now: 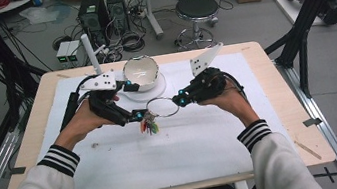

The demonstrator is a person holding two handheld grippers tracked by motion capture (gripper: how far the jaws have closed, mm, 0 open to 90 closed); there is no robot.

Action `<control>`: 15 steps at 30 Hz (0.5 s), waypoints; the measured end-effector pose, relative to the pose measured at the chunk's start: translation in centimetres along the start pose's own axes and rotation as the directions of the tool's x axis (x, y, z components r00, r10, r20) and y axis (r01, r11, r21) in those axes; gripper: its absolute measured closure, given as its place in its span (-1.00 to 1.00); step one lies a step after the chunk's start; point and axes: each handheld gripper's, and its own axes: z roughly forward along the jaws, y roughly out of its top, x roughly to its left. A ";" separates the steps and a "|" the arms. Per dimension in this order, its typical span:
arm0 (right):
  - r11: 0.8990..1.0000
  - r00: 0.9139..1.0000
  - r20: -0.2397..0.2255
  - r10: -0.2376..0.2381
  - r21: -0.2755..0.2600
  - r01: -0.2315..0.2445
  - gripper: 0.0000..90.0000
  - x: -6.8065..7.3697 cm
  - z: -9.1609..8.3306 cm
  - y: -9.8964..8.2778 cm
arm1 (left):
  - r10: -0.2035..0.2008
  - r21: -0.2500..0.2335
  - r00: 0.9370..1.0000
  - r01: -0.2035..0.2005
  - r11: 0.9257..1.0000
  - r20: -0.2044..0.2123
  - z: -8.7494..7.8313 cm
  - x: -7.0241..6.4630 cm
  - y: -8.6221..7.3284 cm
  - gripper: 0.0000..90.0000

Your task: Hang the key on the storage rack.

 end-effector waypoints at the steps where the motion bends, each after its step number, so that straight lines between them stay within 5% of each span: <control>1: 1.000 1.000 -0.003 -0.002 -0.002 0.002 0.97 0.0 0.0 0.0 | 0.001 0.004 1.000 -0.001 1.000 0.006 0.1 -0.1 0.0 -0.72; 15: 1.000 1.000 -0.017 0.006 -0.006 -0.006 0.97 0.1 0.0 0.0 | 0.019 0.035 0.996 -0.022 0.999 0.082 1.1 -0.3 0.1 0.02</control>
